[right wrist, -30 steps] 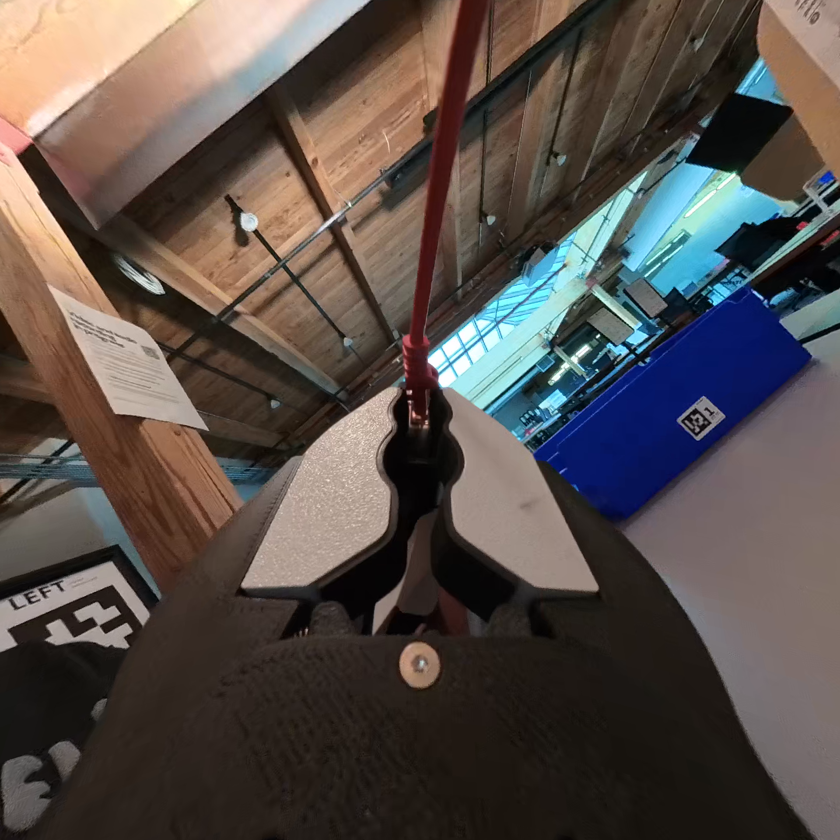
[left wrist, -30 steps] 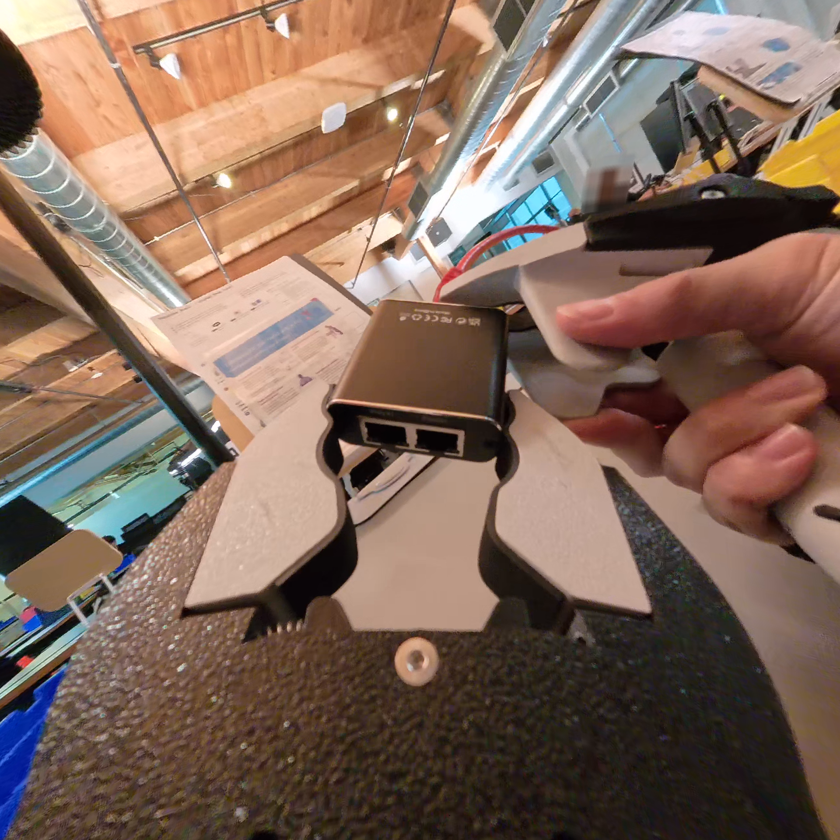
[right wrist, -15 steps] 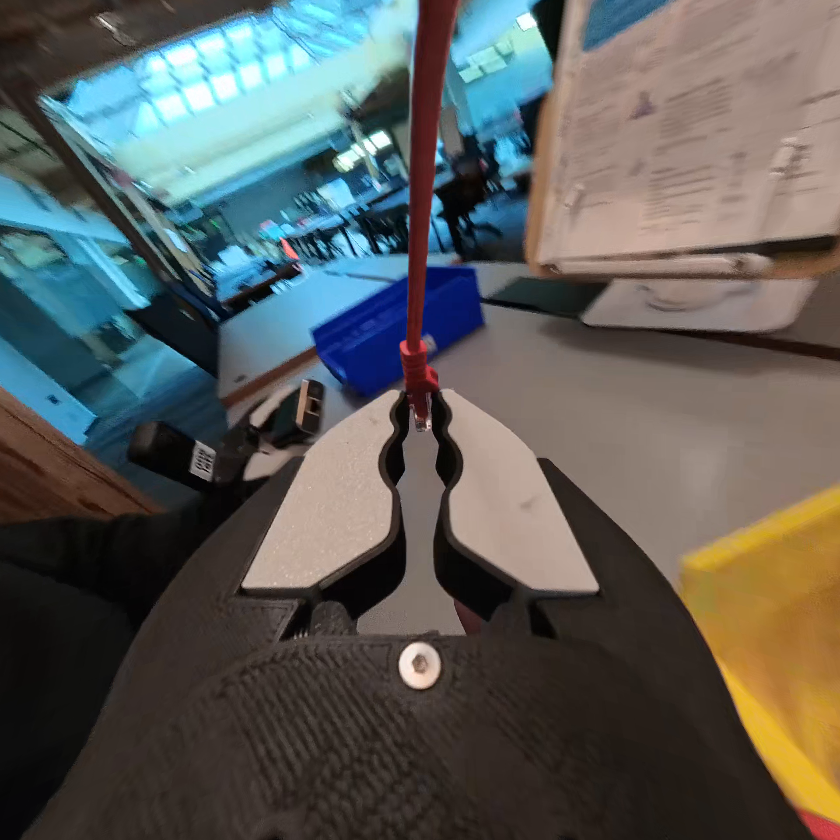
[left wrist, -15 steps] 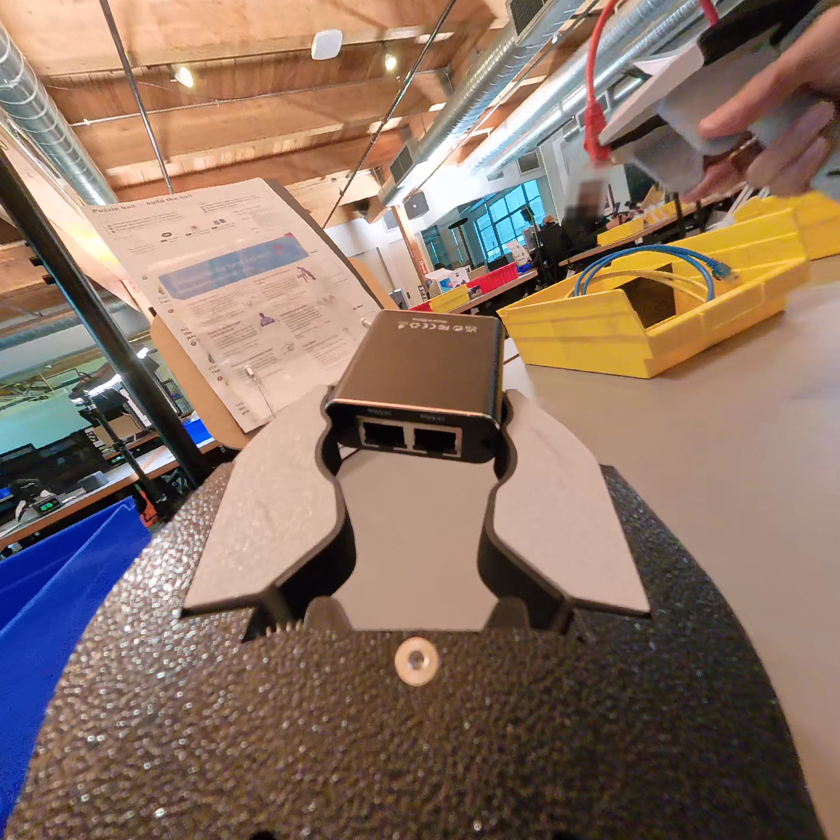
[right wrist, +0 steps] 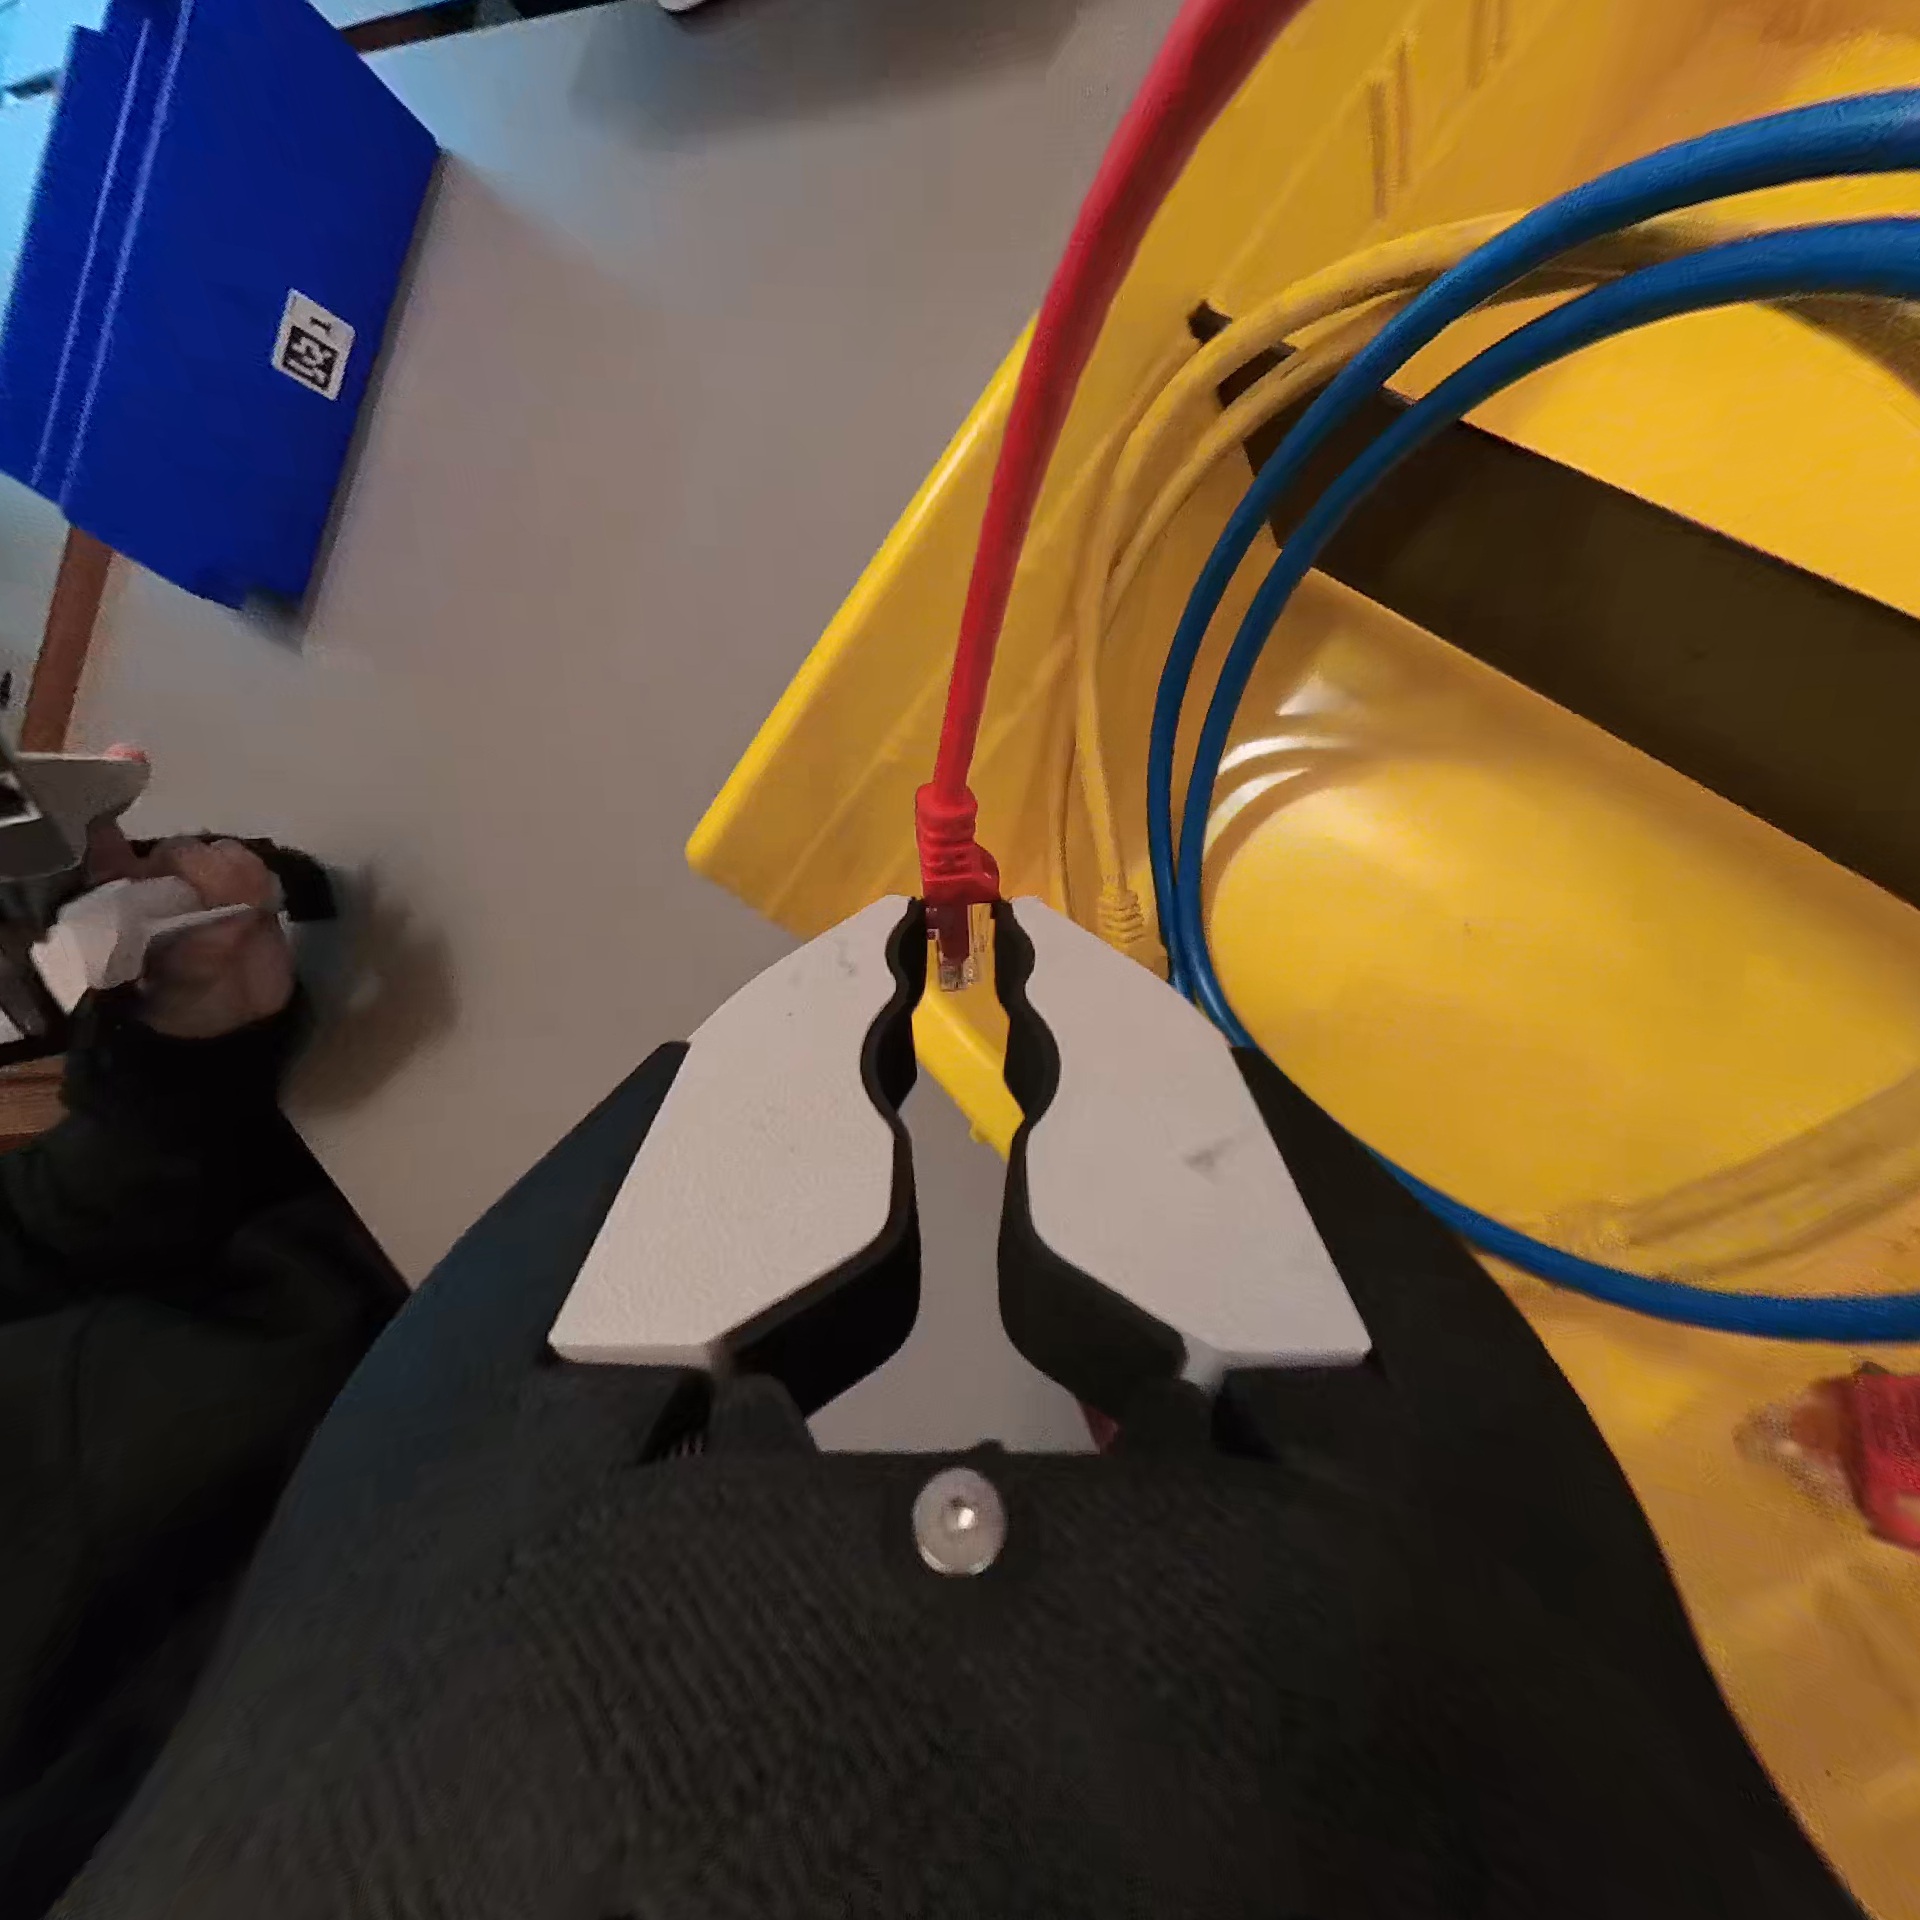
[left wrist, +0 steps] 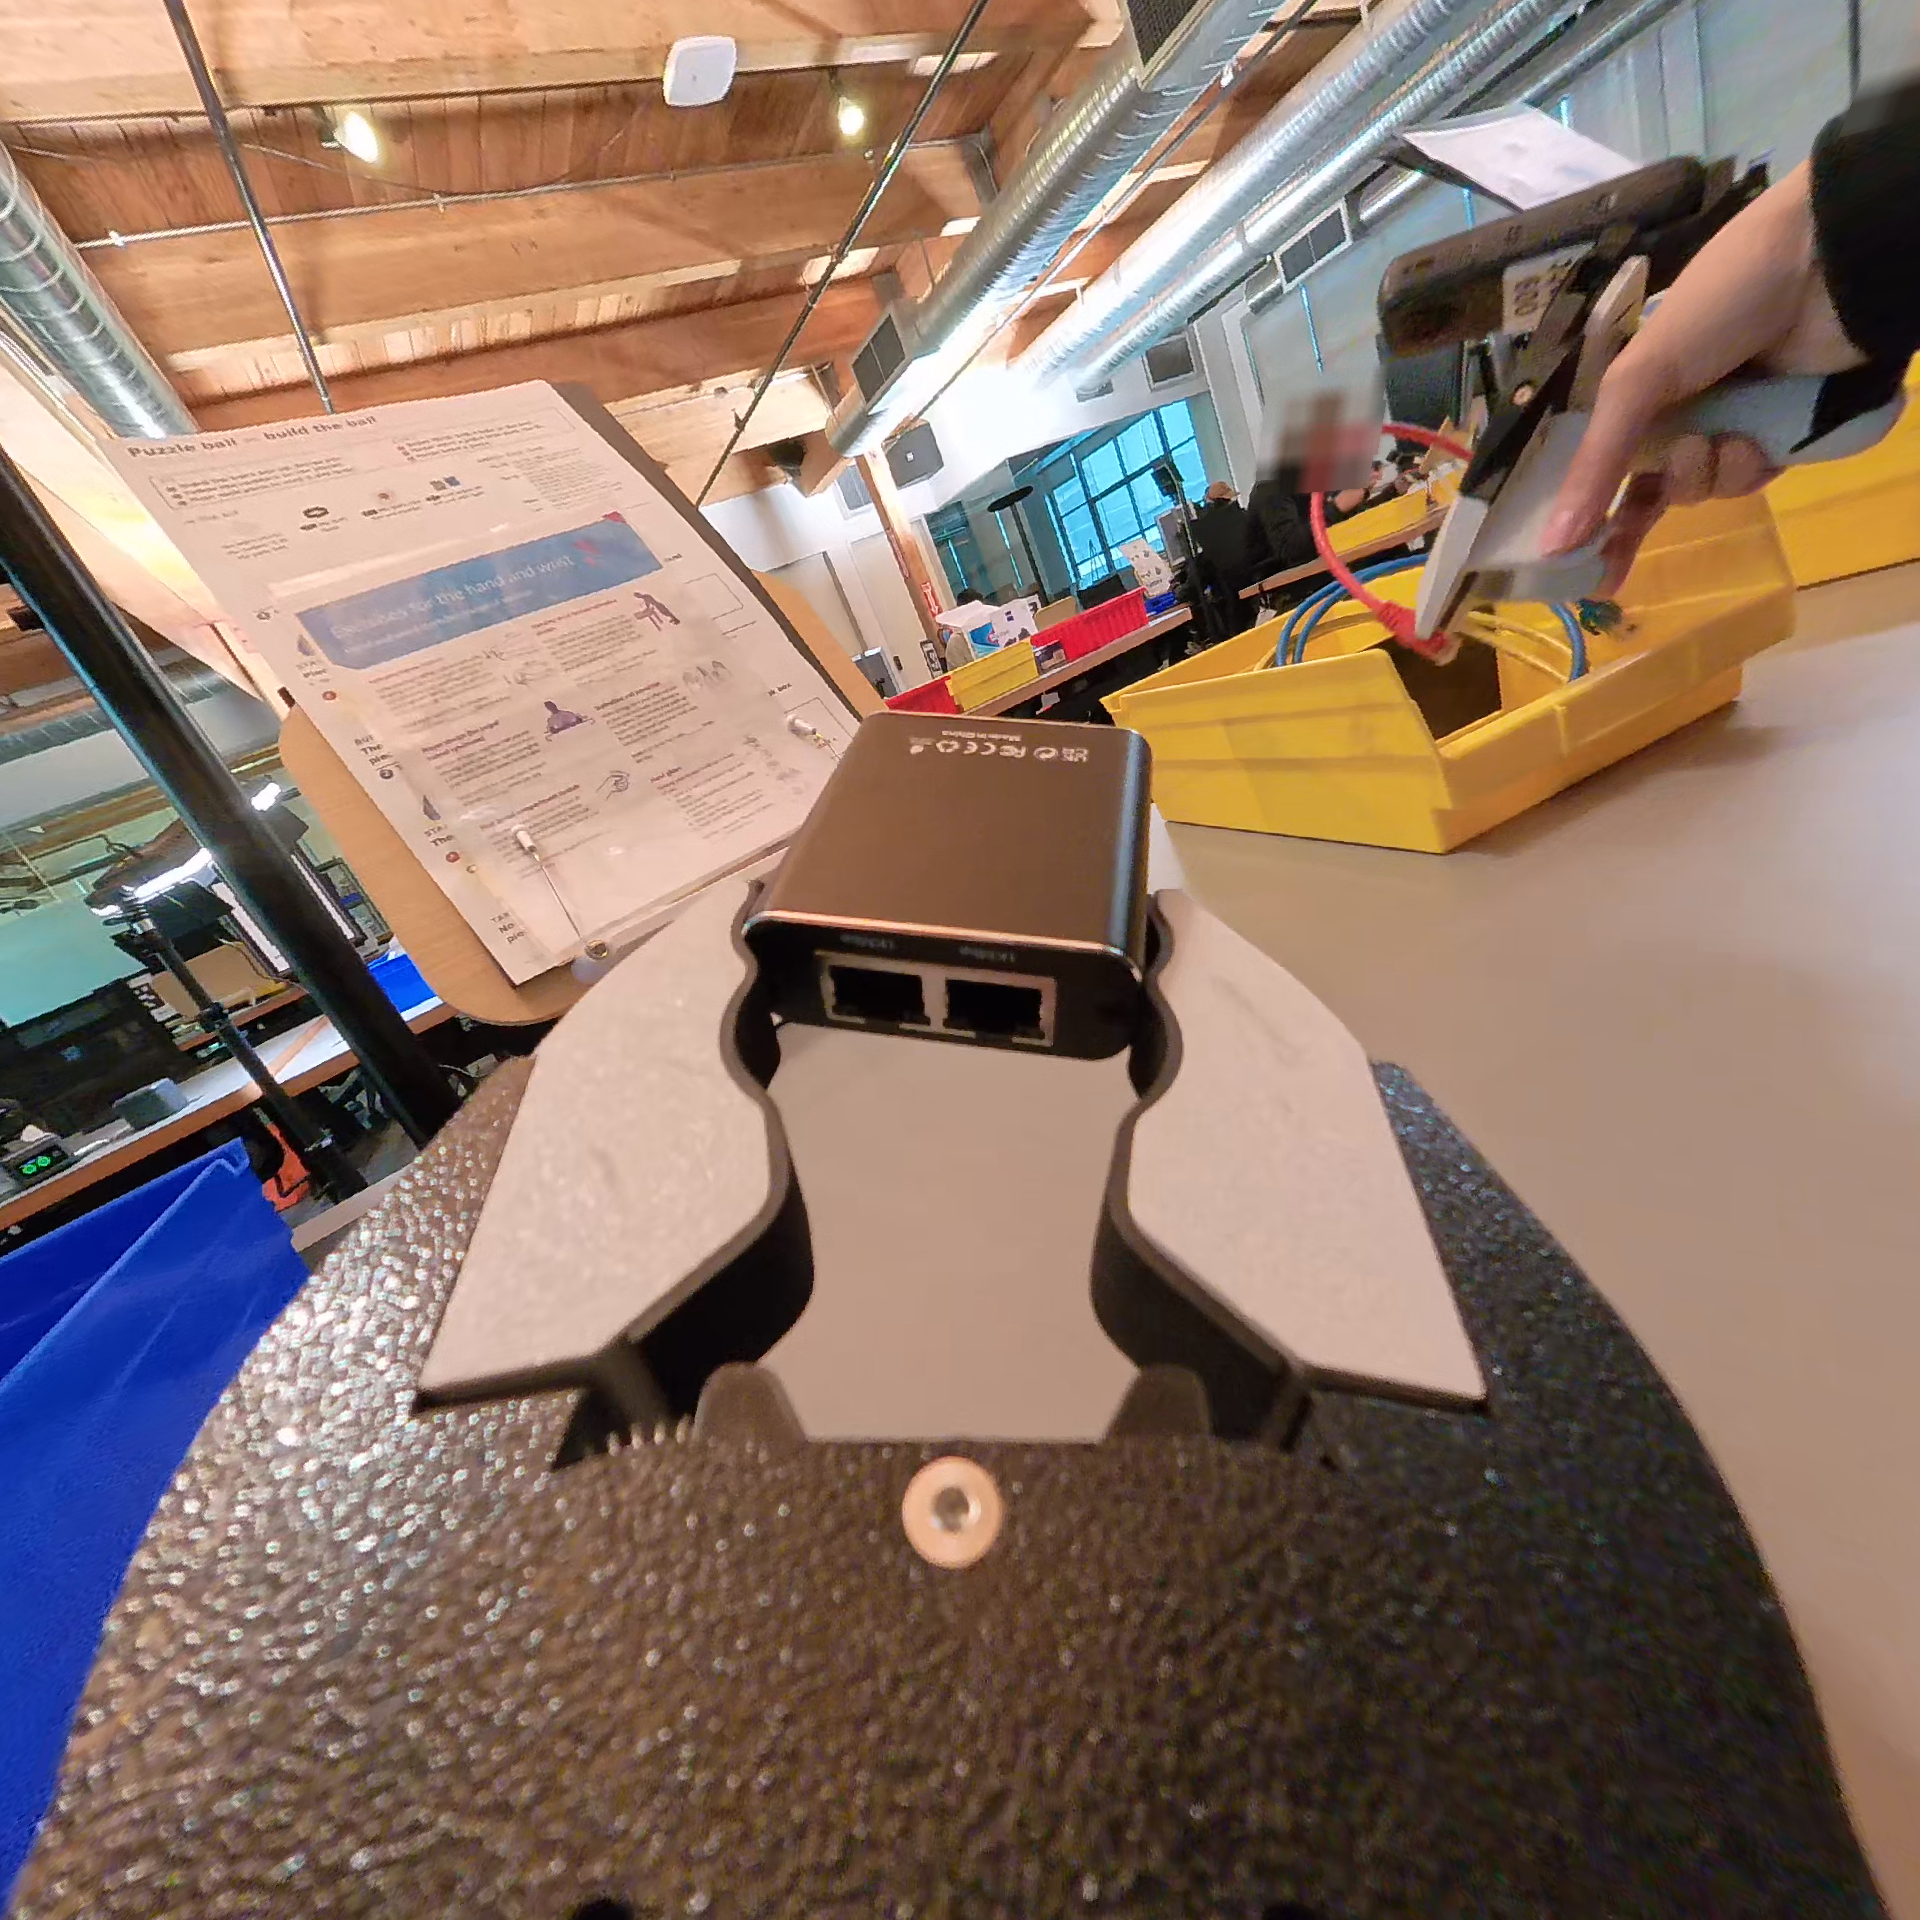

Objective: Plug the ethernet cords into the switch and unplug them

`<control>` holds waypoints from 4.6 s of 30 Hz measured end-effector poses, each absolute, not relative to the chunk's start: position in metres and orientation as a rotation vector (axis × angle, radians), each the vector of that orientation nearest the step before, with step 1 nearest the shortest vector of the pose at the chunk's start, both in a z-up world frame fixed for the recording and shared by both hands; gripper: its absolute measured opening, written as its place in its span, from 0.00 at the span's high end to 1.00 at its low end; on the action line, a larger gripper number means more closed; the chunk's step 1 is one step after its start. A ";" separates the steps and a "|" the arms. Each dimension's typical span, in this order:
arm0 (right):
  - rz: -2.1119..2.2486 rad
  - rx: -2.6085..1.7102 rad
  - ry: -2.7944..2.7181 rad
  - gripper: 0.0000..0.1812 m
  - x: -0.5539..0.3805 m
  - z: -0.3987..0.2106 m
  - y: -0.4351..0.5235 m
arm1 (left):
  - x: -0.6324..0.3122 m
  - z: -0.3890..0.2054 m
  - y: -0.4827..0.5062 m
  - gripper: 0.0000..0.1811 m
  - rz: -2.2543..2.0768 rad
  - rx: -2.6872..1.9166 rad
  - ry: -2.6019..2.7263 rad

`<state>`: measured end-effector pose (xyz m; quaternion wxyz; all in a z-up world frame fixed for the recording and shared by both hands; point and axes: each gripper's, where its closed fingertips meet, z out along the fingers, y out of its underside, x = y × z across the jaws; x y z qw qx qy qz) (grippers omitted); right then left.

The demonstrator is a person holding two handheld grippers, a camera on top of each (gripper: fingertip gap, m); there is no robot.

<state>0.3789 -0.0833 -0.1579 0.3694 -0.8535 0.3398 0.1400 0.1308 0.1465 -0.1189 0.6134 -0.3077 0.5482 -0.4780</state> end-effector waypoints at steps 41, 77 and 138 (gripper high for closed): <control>1.293 -2.041 -0.004 0.85 0.069 -0.132 0.098 | 0.117 -0.135 0.085 0.64 -1.174 -0.377 1.501; -0.952 -2.978 0.487 0.65 0.537 -0.126 -0.093 | 0.121 -0.128 0.095 0.69 -1.339 -0.559 1.433; -0.459 -2.249 0.222 0.69 0.177 -0.185 0.122 | 0.073 -0.133 0.303 0.86 -1.031 -1.409 1.245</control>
